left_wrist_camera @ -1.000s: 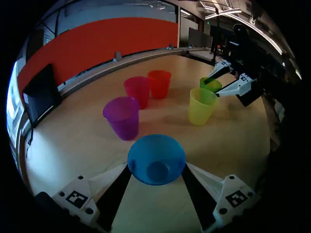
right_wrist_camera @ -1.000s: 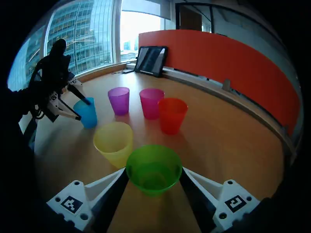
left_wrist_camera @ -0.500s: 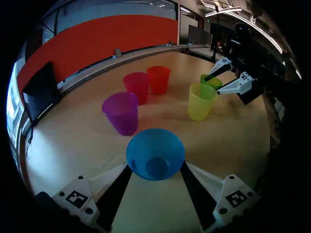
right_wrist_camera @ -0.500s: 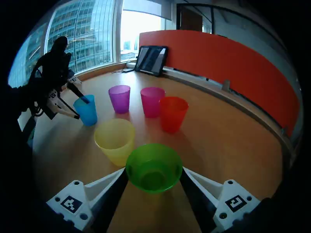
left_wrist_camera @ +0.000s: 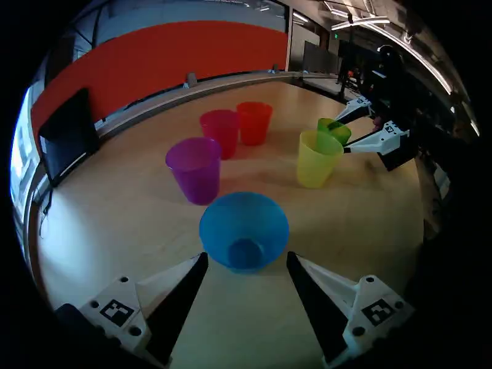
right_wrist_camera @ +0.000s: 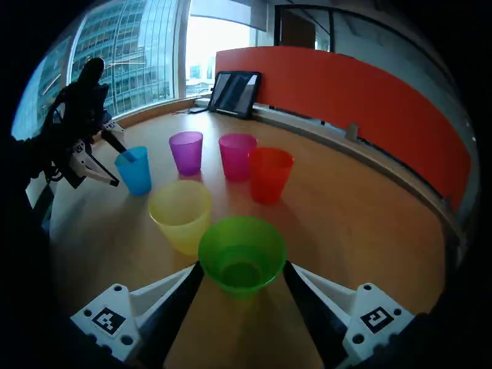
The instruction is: Pour water
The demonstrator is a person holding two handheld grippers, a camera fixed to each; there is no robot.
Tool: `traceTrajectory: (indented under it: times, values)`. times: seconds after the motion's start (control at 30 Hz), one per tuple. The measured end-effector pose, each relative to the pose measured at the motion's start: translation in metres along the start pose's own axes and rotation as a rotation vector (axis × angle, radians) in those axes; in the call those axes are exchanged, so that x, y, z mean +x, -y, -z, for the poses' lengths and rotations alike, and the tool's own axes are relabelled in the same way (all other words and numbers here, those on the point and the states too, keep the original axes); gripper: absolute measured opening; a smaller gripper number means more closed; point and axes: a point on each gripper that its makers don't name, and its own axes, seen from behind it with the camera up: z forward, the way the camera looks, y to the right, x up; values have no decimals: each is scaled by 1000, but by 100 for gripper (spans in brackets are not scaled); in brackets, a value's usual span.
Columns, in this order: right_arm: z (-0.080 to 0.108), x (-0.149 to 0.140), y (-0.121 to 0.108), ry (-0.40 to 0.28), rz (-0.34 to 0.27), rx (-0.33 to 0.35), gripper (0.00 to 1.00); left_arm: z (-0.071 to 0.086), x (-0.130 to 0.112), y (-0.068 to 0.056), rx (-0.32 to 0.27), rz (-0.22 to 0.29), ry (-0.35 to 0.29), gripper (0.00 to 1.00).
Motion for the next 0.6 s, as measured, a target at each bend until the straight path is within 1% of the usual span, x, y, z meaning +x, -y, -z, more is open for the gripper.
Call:
traceTrajectory:
  times: [0.17, 0.37, 0.47, 0.6]
  values:
    - [9, -7, -3, -4, -7, -24, 100, 7, -1, 1, 16, 15, -15, 95]
    - [25, -9, -4, -30, -20, -57, 100, 19, -2, 3, 37, 31, -42, 95]
    - [32, -7, -4, -47, -28, -72, 100, 26, -1, 4, 54, 36, -63, 95]
    - [41, -4, -4, -76, -35, -98, 100, 37, 1, 1, 70, 47, -99, 95]
